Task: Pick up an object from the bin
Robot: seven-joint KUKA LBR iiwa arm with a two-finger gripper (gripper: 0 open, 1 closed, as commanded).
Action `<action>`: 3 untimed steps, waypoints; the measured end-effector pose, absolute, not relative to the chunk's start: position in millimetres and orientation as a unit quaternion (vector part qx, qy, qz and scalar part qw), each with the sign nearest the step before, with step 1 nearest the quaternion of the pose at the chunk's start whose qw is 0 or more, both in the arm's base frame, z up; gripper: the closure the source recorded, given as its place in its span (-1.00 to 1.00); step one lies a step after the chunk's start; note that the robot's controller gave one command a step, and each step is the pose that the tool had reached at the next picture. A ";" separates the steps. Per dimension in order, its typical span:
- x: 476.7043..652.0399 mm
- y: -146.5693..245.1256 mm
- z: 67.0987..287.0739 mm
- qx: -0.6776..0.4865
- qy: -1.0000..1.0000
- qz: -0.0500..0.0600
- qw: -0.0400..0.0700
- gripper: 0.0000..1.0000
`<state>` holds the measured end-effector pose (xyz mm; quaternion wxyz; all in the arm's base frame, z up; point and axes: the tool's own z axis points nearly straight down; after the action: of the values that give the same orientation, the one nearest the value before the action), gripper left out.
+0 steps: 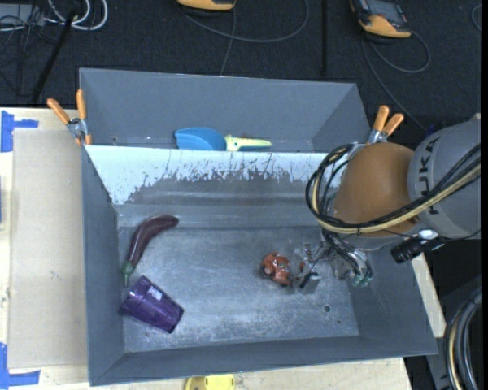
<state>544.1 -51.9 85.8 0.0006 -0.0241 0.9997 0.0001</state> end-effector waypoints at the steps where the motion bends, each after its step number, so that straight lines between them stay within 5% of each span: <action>1: 544.1 -52.0 85.8 -0.024 1.000 0.000 0.001 1.00; 2: 553.9 -48.1 131.8 -0.022 1.000 0.001 -0.003 1.00; 3: 530.7 -39.3 122.3 -0.010 1.000 0.000 0.000 -1.00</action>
Offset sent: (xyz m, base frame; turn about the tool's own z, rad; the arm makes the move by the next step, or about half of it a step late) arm 0.0192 0.0063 0.0817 0.0099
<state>530.7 -39.3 122.3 -0.0003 -0.0099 1.0000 0.0004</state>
